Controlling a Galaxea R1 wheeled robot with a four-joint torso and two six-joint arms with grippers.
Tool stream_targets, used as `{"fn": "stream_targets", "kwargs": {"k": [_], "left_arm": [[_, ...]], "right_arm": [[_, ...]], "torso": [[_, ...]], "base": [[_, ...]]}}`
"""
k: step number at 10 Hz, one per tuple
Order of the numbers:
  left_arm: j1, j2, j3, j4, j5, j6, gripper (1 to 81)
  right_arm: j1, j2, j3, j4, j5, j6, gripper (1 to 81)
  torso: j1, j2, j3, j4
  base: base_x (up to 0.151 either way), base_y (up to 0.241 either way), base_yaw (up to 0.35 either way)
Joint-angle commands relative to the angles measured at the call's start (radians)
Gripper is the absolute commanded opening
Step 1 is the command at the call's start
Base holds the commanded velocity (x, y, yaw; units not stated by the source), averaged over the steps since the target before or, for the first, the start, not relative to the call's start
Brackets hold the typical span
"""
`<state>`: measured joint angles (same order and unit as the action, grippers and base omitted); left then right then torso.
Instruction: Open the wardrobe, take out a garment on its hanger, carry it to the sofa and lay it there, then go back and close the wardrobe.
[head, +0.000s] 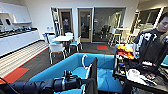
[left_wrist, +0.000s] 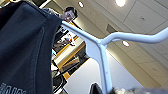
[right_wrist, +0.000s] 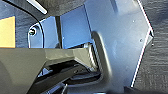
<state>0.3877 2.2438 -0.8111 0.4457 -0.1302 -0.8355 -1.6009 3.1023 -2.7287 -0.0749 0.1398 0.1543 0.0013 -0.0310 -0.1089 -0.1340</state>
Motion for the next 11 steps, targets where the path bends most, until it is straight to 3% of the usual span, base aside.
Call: {"fn": "stream_targets", "kwargs": {"k": [1, 6, 7, 9, 10, 11], "left_arm": [[-0.138, -0.010, 0.035, 0.034, -0.051, 0.021, 1.0], [-0.123, -0.012, 0.036, 0.048, -0.052, 0.021, 1.0], [-0.125, -0.013, 0.036, 0.047, -0.054, 0.021, 1.0], [-0.125, -0.012, 0.036, 0.047, -0.057, 0.021, 1.0], [-0.123, -0.013, 0.036, 0.048, -0.058, 0.021, 1.0], [-0.125, -0.012, 0.036, 0.048, -0.058, 0.021, 1.0]], "right_arm": [[0.029, 0.014, 0.009, -0.009, -0.054, -0.005, 81.1], [0.026, 0.014, 0.009, -0.009, -0.052, -0.005, 81.1], [0.026, 0.014, 0.009, -0.009, -0.052, -0.005, 81.1], [0.026, 0.014, 0.009, -0.009, -0.052, -0.005, 81.1], [0.026, 0.014, 0.009, -0.009, -0.052, -0.005, 81.1], [0.026, 0.014, 0.009, -0.009, -0.052, -0.005, 81.1]], "torso": [[0.000, 0.000, 0.000, 0.000], [-0.001, 0.000, 0.000, 0.000], [-0.001, 0.000, -0.062, 0.000], [-0.001, -0.001, -0.102, 0.000], [-0.001, -0.001, -0.031, 0.000], [-0.001, -0.001, -0.060, 0.000]], "base": [[0.000, 0.000, 0.000], [0.090, 0.000, 0.000], [0.094, 0.000, 0.000], [0.094, 0.000, 0.000], [0.094, 0.000, 0.000], [0.096, 0.000, 0.000]]}}
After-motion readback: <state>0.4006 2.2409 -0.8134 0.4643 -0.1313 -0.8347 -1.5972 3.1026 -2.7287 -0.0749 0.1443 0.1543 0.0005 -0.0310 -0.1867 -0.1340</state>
